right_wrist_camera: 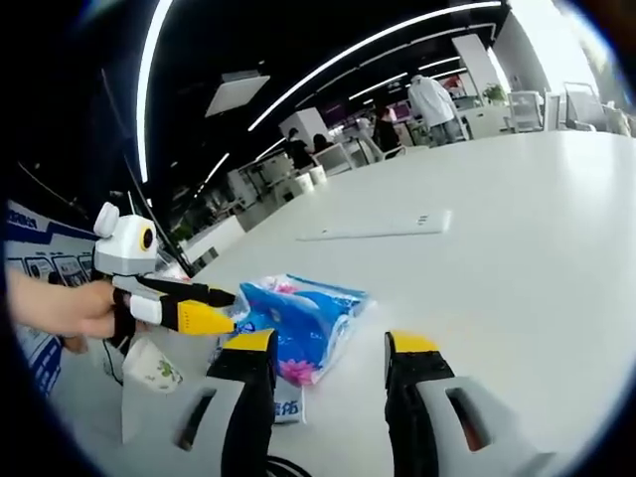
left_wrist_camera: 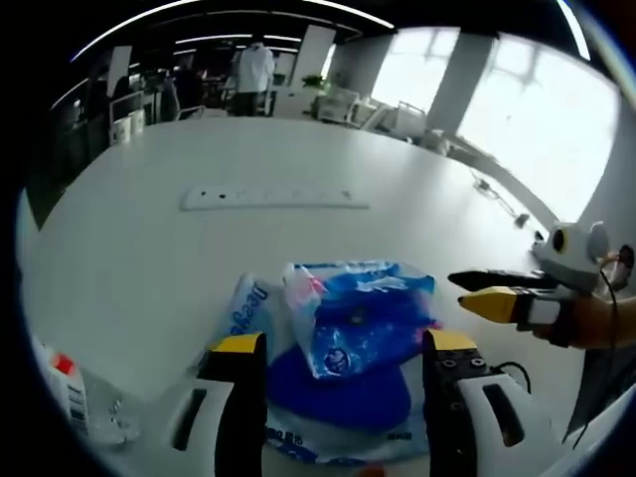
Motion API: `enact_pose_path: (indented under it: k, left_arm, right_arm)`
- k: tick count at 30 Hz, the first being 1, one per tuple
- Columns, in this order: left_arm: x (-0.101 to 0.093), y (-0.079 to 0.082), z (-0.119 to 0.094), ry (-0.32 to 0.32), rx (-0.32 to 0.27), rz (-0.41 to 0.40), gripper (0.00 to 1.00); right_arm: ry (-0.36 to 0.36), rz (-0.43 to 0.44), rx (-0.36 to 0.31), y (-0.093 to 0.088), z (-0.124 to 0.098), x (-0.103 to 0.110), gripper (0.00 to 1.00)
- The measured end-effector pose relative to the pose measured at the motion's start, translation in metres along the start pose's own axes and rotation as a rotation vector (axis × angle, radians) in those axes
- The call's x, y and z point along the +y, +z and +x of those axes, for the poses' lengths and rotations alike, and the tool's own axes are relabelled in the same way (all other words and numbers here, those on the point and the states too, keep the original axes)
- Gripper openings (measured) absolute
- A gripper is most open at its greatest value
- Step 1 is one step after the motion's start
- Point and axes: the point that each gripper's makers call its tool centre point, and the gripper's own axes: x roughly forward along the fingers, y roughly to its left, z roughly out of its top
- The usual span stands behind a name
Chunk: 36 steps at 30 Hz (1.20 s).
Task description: Arrange the tabletop items into an orderly group along one side of the table until the central work area is clear of visible clutter.
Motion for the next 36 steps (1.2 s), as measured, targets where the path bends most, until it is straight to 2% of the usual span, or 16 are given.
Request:
enact_pose_path:
  k: [4,9,17,23,30,36]
  left_arm:
    - [0.005,-0.004,0.002,0.02,0.014,-0.005,0.46]
    - [0.008,-0.007,0.004,0.034,0.026,-0.011,0.39]
    - [0.012,-0.011,0.006,0.054,0.054,-0.016,0.17]
    - [0.013,-0.006,0.006,0.05,0.041,-0.035,0.13]
    - [0.015,0.0,0.002,0.058,0.027,-0.034,0.04]
    - [0.009,0.007,-0.001,0.042,0.004,-0.042,0.02]
  right_arm:
    - [-0.003,0.006,0.028,-0.006,0.007,-0.001,0.32]
    - [-0.005,0.026,0.047,-0.011,0.012,0.0,0.26]
    - [-0.013,0.051,0.076,-0.02,0.014,-0.001,0.12]
    - [-0.023,0.06,0.079,-0.023,0.015,-0.002,0.01]
    - [-0.03,0.067,0.045,-0.015,0.009,0.003,0.0]
    - [-0.05,0.091,0.005,-0.005,0.001,0.003,0.0]
